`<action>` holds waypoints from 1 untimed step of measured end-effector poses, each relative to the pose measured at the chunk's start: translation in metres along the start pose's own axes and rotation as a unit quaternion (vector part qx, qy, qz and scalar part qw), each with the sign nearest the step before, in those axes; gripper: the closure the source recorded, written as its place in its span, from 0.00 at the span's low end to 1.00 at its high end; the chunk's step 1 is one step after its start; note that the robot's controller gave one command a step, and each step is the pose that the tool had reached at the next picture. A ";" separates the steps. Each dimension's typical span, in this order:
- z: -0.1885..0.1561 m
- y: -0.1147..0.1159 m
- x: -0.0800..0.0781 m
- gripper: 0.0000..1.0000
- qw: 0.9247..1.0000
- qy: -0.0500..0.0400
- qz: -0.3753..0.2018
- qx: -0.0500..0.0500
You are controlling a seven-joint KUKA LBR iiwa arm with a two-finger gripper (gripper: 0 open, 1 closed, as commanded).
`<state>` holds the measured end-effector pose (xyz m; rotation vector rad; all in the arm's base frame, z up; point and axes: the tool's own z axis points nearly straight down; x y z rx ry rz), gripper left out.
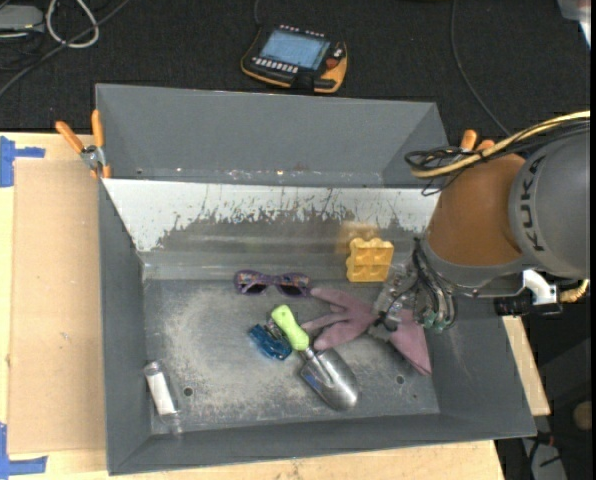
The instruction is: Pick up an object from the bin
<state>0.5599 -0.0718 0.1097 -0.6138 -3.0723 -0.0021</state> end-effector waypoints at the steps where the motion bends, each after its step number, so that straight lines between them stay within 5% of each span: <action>1: -0.030 0.000 0.000 1.00 1.000 -0.001 0.000 0.000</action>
Offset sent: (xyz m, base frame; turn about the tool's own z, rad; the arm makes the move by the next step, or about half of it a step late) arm 0.0002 -0.0002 0.0685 -0.0004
